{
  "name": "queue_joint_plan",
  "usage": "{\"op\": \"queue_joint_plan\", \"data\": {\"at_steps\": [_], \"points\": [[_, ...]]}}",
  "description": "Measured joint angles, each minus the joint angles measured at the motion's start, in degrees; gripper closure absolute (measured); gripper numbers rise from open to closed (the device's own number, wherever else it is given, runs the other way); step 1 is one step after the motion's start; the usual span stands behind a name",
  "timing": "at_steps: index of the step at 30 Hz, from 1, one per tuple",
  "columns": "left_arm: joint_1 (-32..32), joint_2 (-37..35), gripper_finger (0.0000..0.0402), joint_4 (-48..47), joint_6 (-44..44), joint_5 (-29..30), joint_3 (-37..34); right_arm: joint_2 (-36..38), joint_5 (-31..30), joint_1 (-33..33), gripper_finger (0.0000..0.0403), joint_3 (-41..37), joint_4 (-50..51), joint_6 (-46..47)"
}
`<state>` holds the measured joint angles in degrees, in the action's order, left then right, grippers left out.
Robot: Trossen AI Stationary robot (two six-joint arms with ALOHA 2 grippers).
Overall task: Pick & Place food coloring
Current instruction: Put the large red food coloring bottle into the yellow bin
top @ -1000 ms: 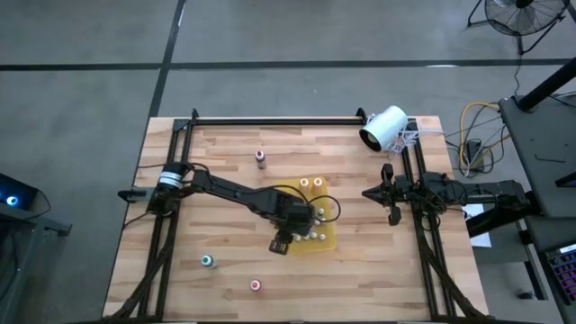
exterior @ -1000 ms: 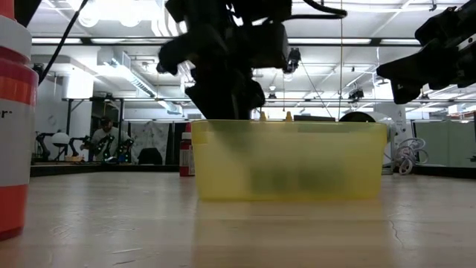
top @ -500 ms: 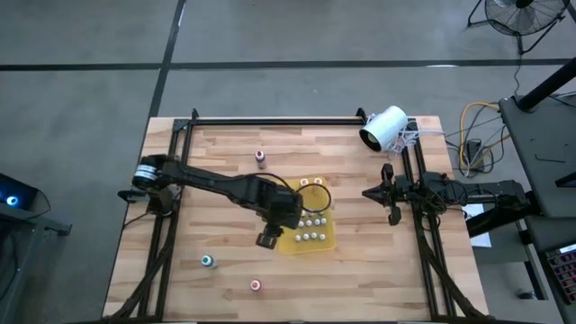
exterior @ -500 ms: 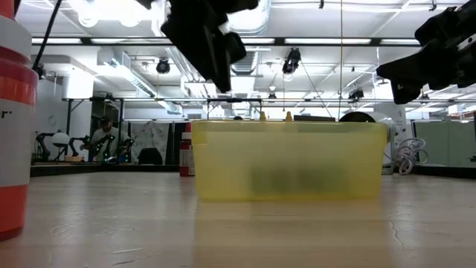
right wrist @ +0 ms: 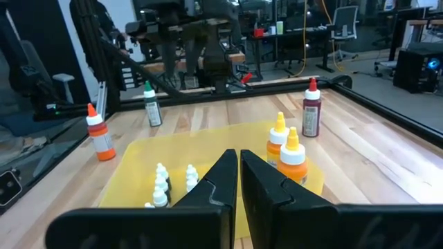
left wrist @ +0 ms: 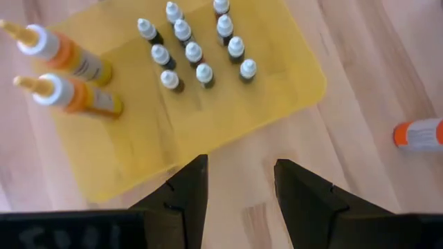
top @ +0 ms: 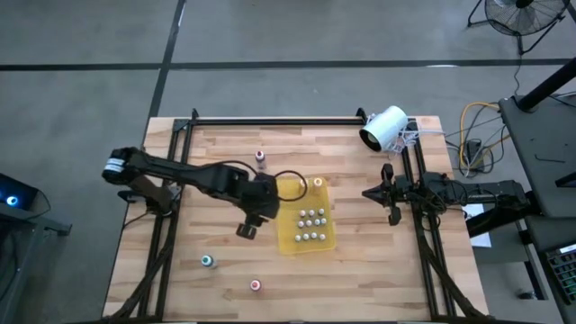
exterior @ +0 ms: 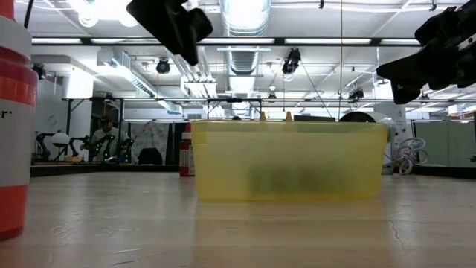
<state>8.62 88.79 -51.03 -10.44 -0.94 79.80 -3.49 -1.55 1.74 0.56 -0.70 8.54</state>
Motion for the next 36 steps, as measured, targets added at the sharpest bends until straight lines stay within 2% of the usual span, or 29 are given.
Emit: {"op": "queue_joint_plan", "data": {"at_steps": [4, 11, 16, 30, 33, 36], "points": [[-0.39, -2.55, 0.0264, 1.3, -0.04, 1.94, -2.81, 0.0, -0.02, 0.0, 0.039, 0.0, -0.01, -0.04], [-3.29, -6.5, 0.0264, 9.34, -0.13, 2.36, -10.25, -0.01, -0.02, 0.0, 0.039, 0.0, -0.03, -0.01], [-6.24, -9.65, 0.0264, 9.61, -1.64, 2.4, -13.47, -0.02, -0.02, 0.0, 0.039, 0.0, 0.06, 0.0], [-19.43, -15.22, 0.0262, 9.95, -9.49, 4.65, -15.18, -0.02, 0.0, 0.0, 0.039, 0.0, -0.01, 0.0], [-22.26, -15.45, 0.0245, 10.19, -9.46, 4.58, -15.18, -0.04, -0.03, 0.0, 0.039, 0.0, -0.03, -0.08], [-25.42, -15.47, 0.0211, 10.62, -9.14, 4.79, -15.25, -0.04, -0.04, 0.0, 0.039, 0.0, -0.01, -0.1]]}}
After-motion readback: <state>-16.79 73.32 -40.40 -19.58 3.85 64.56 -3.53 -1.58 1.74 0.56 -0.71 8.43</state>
